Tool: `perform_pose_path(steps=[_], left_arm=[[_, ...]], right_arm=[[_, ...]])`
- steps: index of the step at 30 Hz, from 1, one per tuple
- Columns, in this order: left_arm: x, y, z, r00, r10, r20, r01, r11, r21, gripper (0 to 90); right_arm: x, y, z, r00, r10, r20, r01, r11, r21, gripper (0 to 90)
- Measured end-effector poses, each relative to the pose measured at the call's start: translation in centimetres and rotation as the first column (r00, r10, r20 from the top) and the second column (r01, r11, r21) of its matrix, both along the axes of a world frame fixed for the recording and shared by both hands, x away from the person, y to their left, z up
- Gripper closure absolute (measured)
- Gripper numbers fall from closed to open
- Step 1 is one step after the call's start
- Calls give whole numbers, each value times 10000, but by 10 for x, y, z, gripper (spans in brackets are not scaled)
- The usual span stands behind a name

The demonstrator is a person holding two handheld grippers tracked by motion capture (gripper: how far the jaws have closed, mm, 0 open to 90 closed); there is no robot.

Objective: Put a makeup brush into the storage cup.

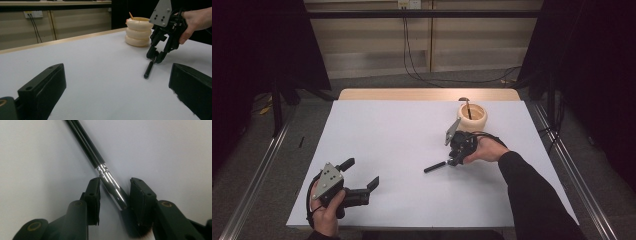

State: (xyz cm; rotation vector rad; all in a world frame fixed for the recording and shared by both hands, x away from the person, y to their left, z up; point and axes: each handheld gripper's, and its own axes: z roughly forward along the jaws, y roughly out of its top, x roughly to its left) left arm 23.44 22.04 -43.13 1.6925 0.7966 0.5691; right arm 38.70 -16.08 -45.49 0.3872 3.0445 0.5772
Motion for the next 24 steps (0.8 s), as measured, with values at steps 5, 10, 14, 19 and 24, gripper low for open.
perform_pose_path(steps=[5, 10, 14, 19, 24], left_arm=[[0, -1, 0, 10000, -70, 2, 70, 10000, -66, 12], [0, 0, 0, 10000, -3, -13, 3, 10000, 2, 12], [0, 0, 0, 10000, -9, -19, 9, 10000, -13, 11], [0, 0, 0, 10000, 7, -28, -7, 10000, -21, 11], [0, 0, 0, 10000, -2, -23, 2, 10000, -27, 12]], right_arm=[[-2, 0, 0, 10000, -34, -57, 34, 10000, -11, 692], [-1, -1, 0, 9993, -195, -322, 199, 9997, 137, 770], [1, -1, 0, 9978, -449, -479, 454, 9989, 108, 772], [1, 0, 0, 9931, -912, -738, 918, 9958, 59, 773], [3, -1, 0, 9916, -1058, -741, 1077, 9939, 223, 773]])
